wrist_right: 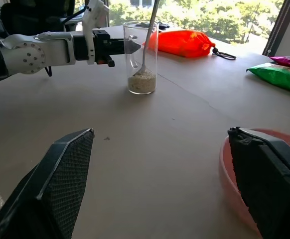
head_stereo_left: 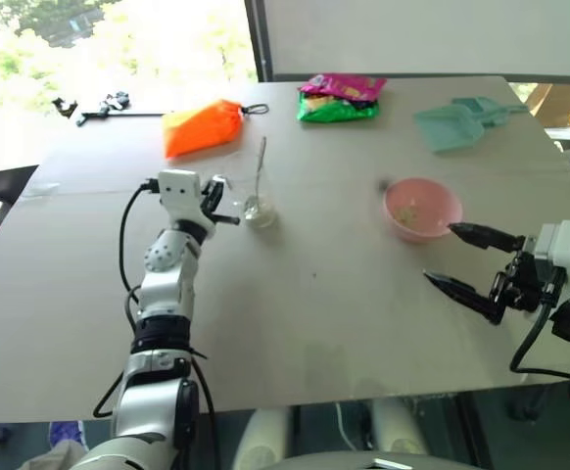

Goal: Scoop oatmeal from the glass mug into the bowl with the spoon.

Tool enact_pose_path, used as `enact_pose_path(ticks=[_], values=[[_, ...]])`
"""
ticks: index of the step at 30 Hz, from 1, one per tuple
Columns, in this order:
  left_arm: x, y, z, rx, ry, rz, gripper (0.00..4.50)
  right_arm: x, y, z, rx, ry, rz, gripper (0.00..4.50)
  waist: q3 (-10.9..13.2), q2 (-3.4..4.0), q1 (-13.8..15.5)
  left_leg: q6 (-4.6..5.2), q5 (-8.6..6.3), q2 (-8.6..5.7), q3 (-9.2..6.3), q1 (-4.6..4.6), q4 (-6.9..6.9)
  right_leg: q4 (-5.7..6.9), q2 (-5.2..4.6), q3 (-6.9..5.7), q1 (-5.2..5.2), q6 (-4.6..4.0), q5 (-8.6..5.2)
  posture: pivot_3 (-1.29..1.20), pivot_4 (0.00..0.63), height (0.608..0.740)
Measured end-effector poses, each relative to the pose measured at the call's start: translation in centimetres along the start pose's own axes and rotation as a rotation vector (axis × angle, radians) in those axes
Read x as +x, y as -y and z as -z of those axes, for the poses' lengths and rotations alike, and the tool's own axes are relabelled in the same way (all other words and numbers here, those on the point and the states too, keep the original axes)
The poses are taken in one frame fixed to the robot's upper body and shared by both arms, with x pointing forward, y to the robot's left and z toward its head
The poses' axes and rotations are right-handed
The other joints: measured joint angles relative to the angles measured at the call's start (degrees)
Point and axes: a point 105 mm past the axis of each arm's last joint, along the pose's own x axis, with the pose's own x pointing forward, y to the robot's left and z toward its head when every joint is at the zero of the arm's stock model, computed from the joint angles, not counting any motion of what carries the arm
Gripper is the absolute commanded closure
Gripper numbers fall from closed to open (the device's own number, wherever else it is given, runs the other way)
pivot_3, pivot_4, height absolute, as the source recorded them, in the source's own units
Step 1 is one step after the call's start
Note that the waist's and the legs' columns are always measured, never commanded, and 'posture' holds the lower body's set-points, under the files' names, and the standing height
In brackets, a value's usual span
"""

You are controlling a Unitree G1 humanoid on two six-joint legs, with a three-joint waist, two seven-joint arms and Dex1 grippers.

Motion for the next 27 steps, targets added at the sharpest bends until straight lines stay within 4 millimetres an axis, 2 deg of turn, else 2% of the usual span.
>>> enact_pose_path(ticks=[9, 10, 12, 16, 17, 21, 24, 27], values=[[-0.1, -0.7, 0.0, 0.001, -0.035, -0.028, 4.5, -0.2, 0.1, -0.6, -0.049, -0.004, -0.046, 0.13, 0.0, 0.0, 0.0, 0.0, 0.0, 0.0, -0.05, 0.05, -0.01, -0.01, 0.0, -0.02, 0.06, 0.0, 0.0, 0.0, 0.15, 0.74], [-0.2, -0.8, 0.1, -0.009, -0.041, -0.027, 3.75, -0.3, 0.2, -0.6, -0.052, -0.004, -0.046, 0.0, 0.0, 0.0, 0.0, 0.0, 0.0, 0.0, -0.06, 0.05, -0.01, -0.01, 0.0, -0.02, 0.07, 0.0, 0.0, 0.0, 0.15, 0.74], [-0.2, -1.0, 0.1, -0.01, -0.055, -0.024, 3.27, -0.4, 0.3, -0.4, -0.051, -0.008, -0.044, 0.0, 0.0, 0.0, 0.1, 0.0, 0.0, 0.0, -0.07, 0.05, -0.01, -0.01, 0.0, -0.04, 0.06, 0.0, 0.0, 0.0, 0.15, 0.74], [-1.2, -1.8, -0.2, -0.01, -0.066, -0.032, 1.53, -0.6, 0.2, 0.1, -0.037, -0.019, -0.037, 0.0, 0.0, 0.0, 0.1, -0.02, 0.0, 0.01, -0.08, 0.04, -0.09, -0.1, 0.0, -0.03, 0.06, 0.0, 0.0, 0.0, 0.15, 0.74], [-1.4, -2.1, -0.4, -0.016, -0.064, -0.038, 1.22, -0.7, 0.2, 0.2, -0.032, -0.023, -0.032, 0.0, 0.0, 0.0, 0.1, -0.02, 0.01, 0.01, -0.08, 0.04, -0.09, -0.11, -0.01, -0.03, 0.06, 0.0, 0.0, 0.0, 0.15, 0.74], [-3.5, -2.5, -1.0, -0.011, -0.069, -0.034, 1.22, -1.4, 0.8, 1.2, -0.021, -0.053, 0.027, 0.0, 0.0, 0.0, 0.2, -0.03, 0.01, 0.02, -0.07, 0.05, -0.22, -0.22, -0.04, -0.01, 0.06, 0.0, 0.0, 0.0, 0.15, 0.74], [-6.4, -2.4, -1.2, -0.026, -0.085, -0.011, 1.22, -2.6, 1.4, 2.2, -0.023, -0.109, 0.097, 0.0, 0.0, 0.0, 0.3, -0.03, 0.01, 0.05, -0.05, 0.08, -0.45, -0.39, -0.04, 0.0, 0.06, -0.01, 0.0, 0.0, 0.15, 0.74], [-9.6, -1.8, -1.2, -0.018, -0.119, 0.031, 1.22, -4.7, 1.8, 4.0, 0.012, -0.186, 0.166, 0.0, 0.0, 0.01, 0.5, -0.1, 0.04, 0.09, 0.01, 0.25, -0.81, -0.76, -0.05, 0.01, 0.23, -0.01, 0.0, 0.0, 0.15, 0.74]])
